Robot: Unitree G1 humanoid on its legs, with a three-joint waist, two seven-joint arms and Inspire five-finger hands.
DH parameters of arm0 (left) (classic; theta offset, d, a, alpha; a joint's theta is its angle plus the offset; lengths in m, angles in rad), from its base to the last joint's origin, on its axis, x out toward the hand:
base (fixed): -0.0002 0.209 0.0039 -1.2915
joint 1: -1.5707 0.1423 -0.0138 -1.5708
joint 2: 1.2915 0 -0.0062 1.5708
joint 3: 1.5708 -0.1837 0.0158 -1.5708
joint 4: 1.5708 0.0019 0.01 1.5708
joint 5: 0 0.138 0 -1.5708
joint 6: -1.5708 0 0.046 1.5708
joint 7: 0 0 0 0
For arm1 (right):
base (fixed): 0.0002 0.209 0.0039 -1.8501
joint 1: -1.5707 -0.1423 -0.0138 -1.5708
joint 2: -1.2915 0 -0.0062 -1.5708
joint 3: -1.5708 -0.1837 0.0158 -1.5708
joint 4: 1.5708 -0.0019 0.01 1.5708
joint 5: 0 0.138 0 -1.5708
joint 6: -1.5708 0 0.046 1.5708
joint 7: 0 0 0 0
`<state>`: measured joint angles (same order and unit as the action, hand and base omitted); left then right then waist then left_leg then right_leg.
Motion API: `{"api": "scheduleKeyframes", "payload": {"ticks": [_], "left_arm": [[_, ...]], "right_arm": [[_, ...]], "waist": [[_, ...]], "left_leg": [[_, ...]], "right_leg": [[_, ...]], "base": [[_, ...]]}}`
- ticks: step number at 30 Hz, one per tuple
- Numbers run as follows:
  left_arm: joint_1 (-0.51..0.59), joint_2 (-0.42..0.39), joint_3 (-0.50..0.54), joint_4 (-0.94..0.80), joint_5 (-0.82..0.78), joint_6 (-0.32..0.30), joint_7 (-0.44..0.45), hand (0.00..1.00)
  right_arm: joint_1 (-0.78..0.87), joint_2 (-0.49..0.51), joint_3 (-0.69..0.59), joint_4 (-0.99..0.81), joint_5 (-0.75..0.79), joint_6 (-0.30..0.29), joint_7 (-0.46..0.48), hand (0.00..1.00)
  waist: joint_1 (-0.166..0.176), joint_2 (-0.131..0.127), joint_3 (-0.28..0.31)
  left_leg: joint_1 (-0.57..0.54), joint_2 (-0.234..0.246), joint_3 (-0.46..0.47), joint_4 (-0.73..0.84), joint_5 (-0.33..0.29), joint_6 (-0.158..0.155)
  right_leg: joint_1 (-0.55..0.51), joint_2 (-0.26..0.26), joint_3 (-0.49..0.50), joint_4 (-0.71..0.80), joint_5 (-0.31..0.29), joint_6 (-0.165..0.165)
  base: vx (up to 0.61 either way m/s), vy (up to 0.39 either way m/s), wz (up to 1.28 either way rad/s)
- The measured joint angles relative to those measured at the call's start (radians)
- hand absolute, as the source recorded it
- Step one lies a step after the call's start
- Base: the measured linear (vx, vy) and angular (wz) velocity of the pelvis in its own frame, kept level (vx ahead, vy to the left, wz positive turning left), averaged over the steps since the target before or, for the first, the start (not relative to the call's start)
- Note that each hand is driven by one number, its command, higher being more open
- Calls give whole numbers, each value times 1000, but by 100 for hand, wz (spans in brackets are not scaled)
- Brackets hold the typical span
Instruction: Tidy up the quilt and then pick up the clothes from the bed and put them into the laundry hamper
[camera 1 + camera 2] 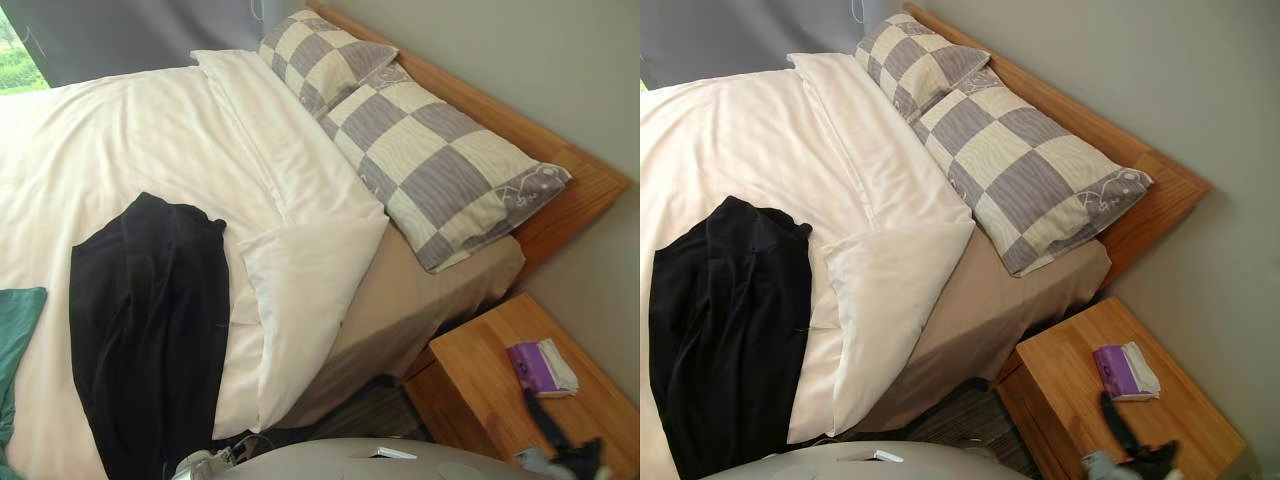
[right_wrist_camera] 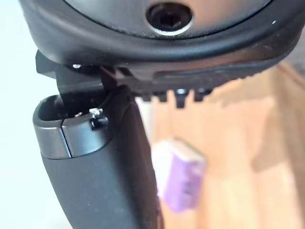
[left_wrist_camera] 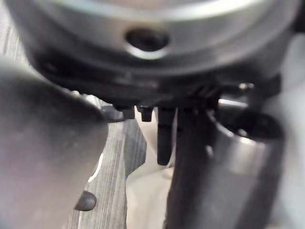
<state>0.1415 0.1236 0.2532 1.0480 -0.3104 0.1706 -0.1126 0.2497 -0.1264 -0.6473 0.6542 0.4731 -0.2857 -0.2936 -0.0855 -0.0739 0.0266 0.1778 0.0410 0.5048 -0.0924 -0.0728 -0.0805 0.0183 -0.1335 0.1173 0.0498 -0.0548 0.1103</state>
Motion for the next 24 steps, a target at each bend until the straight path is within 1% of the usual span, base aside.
{"api": "scheduleKeyframes", "payload": {"ticks": [1, 2, 5, 8, 10, 11, 13, 14, 15, 16, 17, 19, 20, 22, 24], "left_arm": [[3, 1, 1, -2, -1, 3, 0, 100], [6, 0, 5, -7, -2, 5, 0, 100], [8, -2, 13, -7, -4, 7, 0, 100], [16, -1, 14, -9, -8, 7, 0, 100], [17, -1, 10, -9, -11, 8, 1, 100], [17, 1, 5, -9, -11, 9, 1, 100], [13, 6, -17, -8, -13, 14, 6, 100], [12, 8, -25, -7, -14, 17, 9, 100], [5, 13, -43, -6, -15, 27, 16, 100], [2, 15, -58, -4, -15, 31, 22, 100], [-2, 17, -66, -3, -15, 31, 25, 100], [-27, 23, -102, 4, -38, 36, 45, 100], [-29, 23, -107, 4, -38, 39, 50, 100], [-39, 25, -140, 5, -40, 54, 74, 100], [-54, 26, -154, 17, -41, 60, 90, 100]], "right_arm": [[-3, -12, -14, -31, 0, 0, -5, 100], [-8, -42, -51, -101, -2, 1, -19, 100], [-36, -79, -111, -202, -50, 2, -29, 100], [-67, -90, -115, -300, -89, 8, -29, 100], [-91, -118, -92, -402, -158, 30, -15, 100], [-100, -139, -72, -444, -182, 47, -2, 100], [-150, -216, -4, -519, -244, 103, 51, 100], [-165, -236, 18, -526, -256, 115, 64, 100], [-195, -266, 58, -537, -273, 139, 87, 100], [-234, -289, 103, -542, -280, 161, 115, 100], [-252, -298, 126, -543, -291, 171, 126, 100], [-319, -321, 220, -543, -313, 213, 176, 100], [-332, -326, 248, -542, -313, 222, 185, 100], [-366, -340, 344, -543, -334, 246, 239, 100], [-382, -341, 390, -543, -349, 257, 271, 100]], "waist": [[-3, 0, -1], [-4, -1, -2], [-9, -1, -3], [-23, -2, -6], [-29, -1, -12], [-31, -1, -13], [-34, 1, -17], [-33, 0, -18], [-32, 4, -26], [-31, 3, -36], [-31, 3, -38], [-25, 4, -39], [-24, 4, -39], [-21, 6, -40], [-22, 7, -41]], "left_leg": [[-1, -1, 1, 0, 0, 0], [0, -2, 3, 0, 1, 1], [0, -3, 1, 0, 5, 7], [-4, -6, -5, 0, 6, 9], [-18, -13, -10, 1, 5, 12], [-25, -15, -16, 1, 6, 15], [-33, -22, -34, 1, 10, 21], [-34, -22, -39, 1, 10, 21], [-38, -22, -49, 2, 12, 24], [-51, -22, -61, 3, 14, 26], [-56, -22, -65, 4, 16, 26], [-70, -22, -84, 4, 22, 29], [-70, -21, -89, 5, 23, 29], [-73, -17, -104, 4, 24, 29], [-80, -16, -114, 5, 26, 32]], "right_leg": [[-1, 0, 1, 0, -3, -5], [-2, -1, 2, 0, -10, -14], [-2, -1, 1, 0, -15, -23], [-4, -4, -1, 0, -16, -24], [-18, -8, -1, 0, -16, -24], [-20, -9, -2, 1, -16, -23], [-20, -13, -13, 0, -16, -23], [-20, -13, -17, 0, -16, -23], [-20, -14, -27, -1, -16, -23], [-27, -15, -38, -2, -16, -23], [-29, -15, -41, -2, -16, -23], [-32, -17, -60, -2, -14, -22], [-31, -17, -63, -2, -14, -21], [-25, -15, -77, -2, -7, -12], [-23, -15, -89, -1, 1, -11]], "base": [[-88, -75, -6], [-58, -69, -4], [-42, -69, 0], [-19, -45, 2], [-6, -15, 2], [5, -36, 11], [3, -41, 17], [-15, -43, 19], [-12, -53, 24], [-3, -56, 24], [4, -57, 24], [5, -62, 23], [6, -63, 21], [10, -56, 18], [6, -33, 16]]}}
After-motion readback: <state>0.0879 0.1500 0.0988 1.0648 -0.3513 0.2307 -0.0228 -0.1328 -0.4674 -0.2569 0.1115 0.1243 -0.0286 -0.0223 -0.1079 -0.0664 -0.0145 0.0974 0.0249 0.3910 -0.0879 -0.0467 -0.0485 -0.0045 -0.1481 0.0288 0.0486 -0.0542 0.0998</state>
